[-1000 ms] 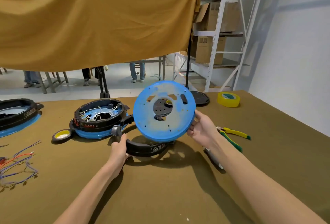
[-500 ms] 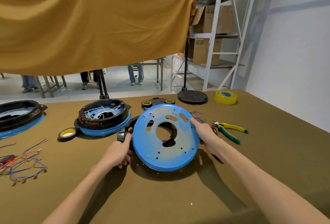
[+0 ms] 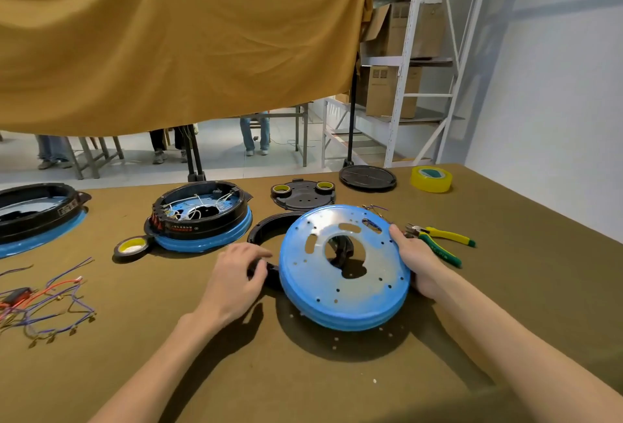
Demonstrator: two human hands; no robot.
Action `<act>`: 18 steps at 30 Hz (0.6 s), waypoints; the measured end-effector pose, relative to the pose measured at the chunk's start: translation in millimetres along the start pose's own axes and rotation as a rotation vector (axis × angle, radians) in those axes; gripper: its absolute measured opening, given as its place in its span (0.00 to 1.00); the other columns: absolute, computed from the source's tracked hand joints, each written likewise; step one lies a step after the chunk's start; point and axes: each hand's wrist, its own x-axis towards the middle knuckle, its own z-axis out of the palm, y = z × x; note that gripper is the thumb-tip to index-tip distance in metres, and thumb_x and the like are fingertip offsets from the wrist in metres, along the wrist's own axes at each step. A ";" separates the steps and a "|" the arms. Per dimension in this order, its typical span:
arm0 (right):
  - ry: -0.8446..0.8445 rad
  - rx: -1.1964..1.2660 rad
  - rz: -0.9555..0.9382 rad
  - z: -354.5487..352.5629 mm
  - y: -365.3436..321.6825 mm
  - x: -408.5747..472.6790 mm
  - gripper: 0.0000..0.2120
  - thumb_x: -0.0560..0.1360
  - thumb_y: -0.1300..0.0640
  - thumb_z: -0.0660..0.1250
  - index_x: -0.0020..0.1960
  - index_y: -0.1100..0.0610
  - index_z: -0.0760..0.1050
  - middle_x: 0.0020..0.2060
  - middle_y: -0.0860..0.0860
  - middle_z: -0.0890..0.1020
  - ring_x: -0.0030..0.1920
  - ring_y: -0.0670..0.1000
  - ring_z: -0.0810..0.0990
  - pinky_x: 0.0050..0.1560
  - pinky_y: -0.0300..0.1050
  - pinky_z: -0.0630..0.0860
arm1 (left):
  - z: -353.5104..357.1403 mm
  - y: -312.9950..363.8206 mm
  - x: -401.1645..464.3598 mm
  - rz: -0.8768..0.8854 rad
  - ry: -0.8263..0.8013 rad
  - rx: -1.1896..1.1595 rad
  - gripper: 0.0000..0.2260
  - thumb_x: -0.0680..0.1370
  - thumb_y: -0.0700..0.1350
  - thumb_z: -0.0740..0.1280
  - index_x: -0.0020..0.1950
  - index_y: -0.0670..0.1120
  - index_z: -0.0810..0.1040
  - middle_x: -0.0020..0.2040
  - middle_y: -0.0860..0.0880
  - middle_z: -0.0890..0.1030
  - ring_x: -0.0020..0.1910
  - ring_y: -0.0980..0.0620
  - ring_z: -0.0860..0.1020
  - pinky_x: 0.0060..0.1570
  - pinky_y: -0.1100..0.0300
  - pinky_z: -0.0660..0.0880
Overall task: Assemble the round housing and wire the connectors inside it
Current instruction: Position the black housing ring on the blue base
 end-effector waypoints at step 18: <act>0.293 0.254 -0.005 -58.0 -2.2 8.4 0.21 0.84 0.41 0.59 0.54 0.59 0.79 0.44 0.56 0.86 0.42 0.56 0.84 0.45 0.53 0.81 | 17.0 21.9 45.0 -0.139 0.093 -0.429 0.07 0.80 0.54 0.68 0.49 0.50 0.78 0.45 0.48 0.79 0.47 0.51 0.75 0.45 0.55 0.72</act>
